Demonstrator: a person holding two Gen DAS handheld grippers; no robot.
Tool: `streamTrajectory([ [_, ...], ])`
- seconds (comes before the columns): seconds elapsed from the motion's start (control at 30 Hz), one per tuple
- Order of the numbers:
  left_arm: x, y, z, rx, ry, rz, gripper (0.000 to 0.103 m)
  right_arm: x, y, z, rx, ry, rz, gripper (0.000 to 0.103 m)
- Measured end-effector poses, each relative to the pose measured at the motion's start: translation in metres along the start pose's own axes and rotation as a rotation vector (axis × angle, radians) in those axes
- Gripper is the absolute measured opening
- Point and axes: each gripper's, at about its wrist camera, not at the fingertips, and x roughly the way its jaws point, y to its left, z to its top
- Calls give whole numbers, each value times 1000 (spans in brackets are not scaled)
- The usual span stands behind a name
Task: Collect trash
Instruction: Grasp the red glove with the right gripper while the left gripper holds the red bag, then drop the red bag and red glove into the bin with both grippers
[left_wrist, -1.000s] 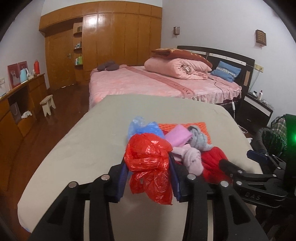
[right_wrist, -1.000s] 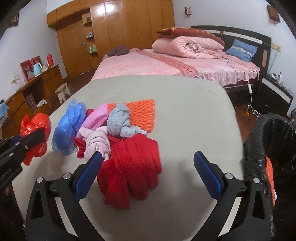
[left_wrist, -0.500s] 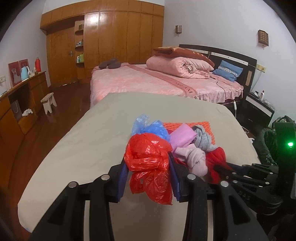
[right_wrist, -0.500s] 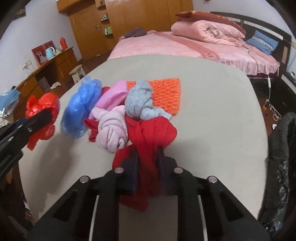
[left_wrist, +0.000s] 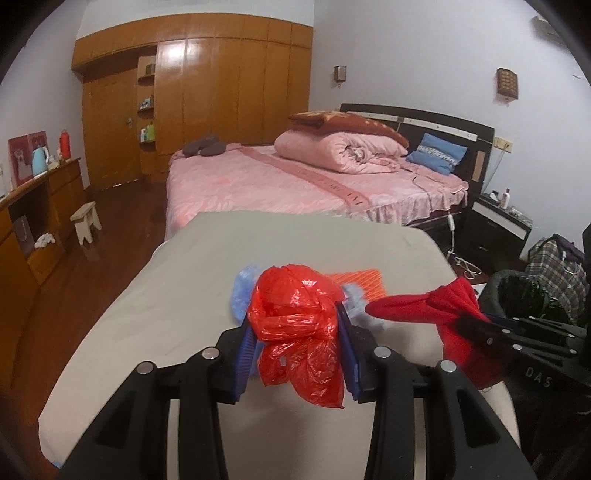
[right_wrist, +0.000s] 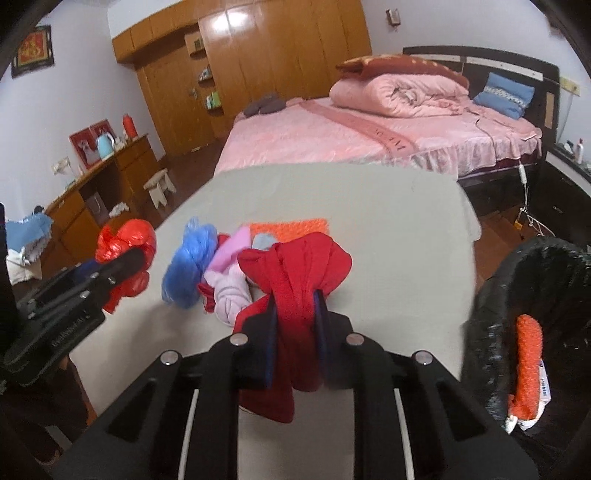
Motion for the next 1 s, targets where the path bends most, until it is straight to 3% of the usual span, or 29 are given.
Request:
streamTrajectory([
  [0.57, -17, -56, 33, 56, -66, -86, 40, -65, -31, 19, 39, -141, -58, 17],
  [1.0, -18, -124, 51, 111, -103, -228, 40, -113, -87, 18, 104, -225, -186, 17],
])
